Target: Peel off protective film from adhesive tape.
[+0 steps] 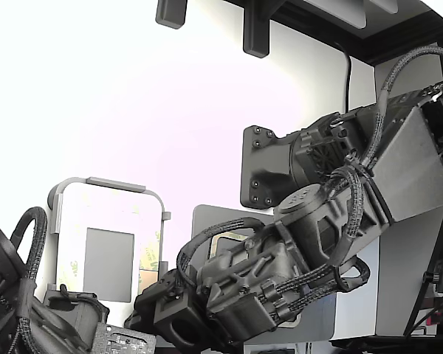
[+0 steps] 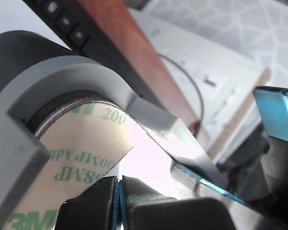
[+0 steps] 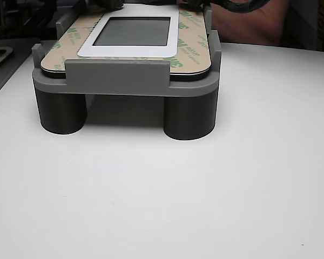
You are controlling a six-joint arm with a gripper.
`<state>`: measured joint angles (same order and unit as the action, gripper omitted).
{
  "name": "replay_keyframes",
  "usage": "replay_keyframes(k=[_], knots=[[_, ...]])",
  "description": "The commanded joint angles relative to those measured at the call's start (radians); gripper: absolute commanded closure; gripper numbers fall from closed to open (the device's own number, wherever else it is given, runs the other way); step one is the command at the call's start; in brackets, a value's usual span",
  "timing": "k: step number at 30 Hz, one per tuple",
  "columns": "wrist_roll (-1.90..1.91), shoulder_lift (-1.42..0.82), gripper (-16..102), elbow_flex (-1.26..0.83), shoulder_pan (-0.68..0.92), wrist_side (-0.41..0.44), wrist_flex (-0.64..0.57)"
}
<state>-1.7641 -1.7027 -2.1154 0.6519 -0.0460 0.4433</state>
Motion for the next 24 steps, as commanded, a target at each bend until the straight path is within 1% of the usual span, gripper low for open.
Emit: replay_keyframes(k=[1,24], knots=[[-0.002,-0.031,96,0.021,-0.015,-0.003,-0.003],[0.003,-0.057,96,0.026,-0.014,0.009,0.035]])
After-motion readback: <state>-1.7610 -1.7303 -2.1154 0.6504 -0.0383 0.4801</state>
